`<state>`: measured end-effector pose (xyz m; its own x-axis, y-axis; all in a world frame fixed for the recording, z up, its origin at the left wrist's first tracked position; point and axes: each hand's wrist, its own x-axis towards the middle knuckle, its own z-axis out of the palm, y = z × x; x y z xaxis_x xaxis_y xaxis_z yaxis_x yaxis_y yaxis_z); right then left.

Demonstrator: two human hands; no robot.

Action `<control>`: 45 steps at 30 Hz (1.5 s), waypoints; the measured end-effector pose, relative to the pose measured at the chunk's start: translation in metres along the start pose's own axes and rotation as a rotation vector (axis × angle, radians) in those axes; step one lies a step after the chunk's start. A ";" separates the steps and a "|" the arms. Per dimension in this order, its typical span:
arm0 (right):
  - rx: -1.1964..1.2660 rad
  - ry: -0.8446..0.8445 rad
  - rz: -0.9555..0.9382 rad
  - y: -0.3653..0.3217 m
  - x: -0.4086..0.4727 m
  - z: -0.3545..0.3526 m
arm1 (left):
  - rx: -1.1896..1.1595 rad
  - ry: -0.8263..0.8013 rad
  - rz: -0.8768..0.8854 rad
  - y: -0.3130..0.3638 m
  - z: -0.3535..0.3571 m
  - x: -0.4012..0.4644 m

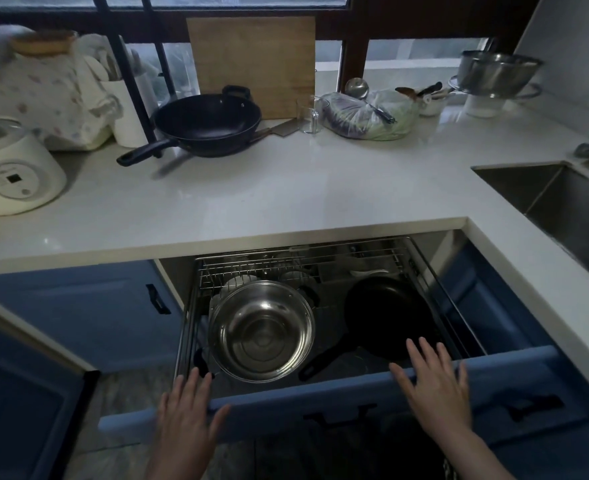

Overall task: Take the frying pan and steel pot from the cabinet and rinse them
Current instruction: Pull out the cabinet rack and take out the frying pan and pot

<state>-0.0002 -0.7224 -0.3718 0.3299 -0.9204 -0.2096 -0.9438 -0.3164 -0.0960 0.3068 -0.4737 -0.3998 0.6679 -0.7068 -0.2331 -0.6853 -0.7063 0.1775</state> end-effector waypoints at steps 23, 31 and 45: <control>0.157 -0.076 -0.035 0.029 0.048 -0.042 | 0.070 0.025 0.238 0.093 -0.013 0.074; 0.128 -0.273 -0.070 0.078 0.136 -0.039 | 0.089 -0.046 0.398 0.214 0.000 0.137; 0.111 -0.564 -0.121 0.116 0.247 0.026 | 0.067 -0.332 0.441 0.298 0.090 0.214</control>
<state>-0.0275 -0.9801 -0.4599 0.4247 -0.6050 -0.6735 -0.9006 -0.3581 -0.2463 0.2191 -0.8321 -0.4828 0.1935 -0.8764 -0.4409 -0.9037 -0.3341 0.2676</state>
